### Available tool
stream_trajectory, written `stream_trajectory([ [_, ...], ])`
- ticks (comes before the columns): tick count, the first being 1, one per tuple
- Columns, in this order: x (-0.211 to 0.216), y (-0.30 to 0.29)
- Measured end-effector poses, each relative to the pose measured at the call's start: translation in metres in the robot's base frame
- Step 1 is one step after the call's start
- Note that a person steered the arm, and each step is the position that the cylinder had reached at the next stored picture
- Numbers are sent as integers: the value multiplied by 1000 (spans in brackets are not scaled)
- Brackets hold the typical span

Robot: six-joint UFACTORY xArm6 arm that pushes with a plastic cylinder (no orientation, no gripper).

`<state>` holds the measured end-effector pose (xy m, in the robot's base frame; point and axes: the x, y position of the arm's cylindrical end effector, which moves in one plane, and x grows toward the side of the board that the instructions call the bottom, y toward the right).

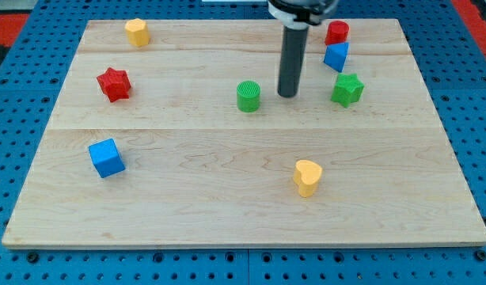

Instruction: Slide the green circle towards the right

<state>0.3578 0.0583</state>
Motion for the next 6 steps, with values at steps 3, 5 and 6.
stream_trajectory([
  [3,3,-85],
  [5,19,-38],
  [6,38,-36],
])
